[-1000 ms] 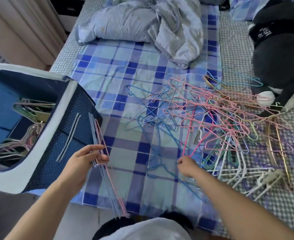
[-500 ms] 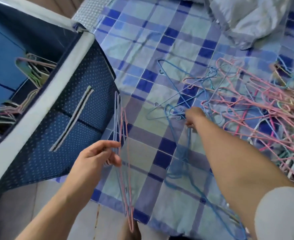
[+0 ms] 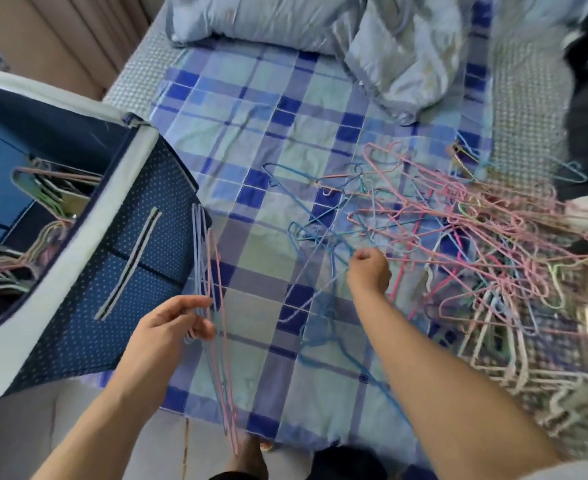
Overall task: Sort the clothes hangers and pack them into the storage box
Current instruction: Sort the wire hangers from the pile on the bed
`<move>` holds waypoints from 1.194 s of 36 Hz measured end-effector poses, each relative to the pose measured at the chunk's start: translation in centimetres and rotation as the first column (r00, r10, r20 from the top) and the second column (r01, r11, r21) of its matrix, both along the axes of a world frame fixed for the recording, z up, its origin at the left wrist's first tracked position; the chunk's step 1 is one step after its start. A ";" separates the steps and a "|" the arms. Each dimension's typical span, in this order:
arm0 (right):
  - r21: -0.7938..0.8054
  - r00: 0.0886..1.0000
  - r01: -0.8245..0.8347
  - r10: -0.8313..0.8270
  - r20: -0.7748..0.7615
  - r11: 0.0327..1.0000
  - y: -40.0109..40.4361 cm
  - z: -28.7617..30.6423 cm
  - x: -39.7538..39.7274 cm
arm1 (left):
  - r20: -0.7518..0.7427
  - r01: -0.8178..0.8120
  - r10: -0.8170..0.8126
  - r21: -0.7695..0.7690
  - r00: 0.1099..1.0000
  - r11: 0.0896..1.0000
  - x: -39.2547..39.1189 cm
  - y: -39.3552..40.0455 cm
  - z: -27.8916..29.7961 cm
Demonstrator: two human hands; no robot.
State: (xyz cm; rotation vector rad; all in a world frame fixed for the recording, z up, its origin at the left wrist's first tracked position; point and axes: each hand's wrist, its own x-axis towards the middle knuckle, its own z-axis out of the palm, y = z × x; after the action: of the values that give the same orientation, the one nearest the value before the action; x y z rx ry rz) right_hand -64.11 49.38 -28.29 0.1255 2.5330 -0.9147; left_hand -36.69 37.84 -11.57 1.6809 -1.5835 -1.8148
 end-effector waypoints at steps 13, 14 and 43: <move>-0.604 0.985 0.114 -0.010 0.173 0.788 12.6 14.5 9.5 | -0.244 0.115 -0.106 0.025 0.964 0.993 -3.0 1.0 6.6; -0.622 0.987 0.099 0.002 0.159 0.776 12.8 15.4 9.9 | -0.289 0.125 -0.104 0.056 0.952 0.991 -3.6 1.1 7.1; -0.249 0.938 0.141 -0.048 0.344 0.958 24.4 13.9 10.6 | -0.428 0.446 -0.353 0.139 0.832 0.884 -10.9 10.7 7.9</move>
State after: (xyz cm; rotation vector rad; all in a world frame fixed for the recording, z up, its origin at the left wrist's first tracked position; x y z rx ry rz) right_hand -53.52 73.81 -14.39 0.2957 2.0829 -1.1602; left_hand -47.58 48.56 -3.66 0.9929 -1.6778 -2.4435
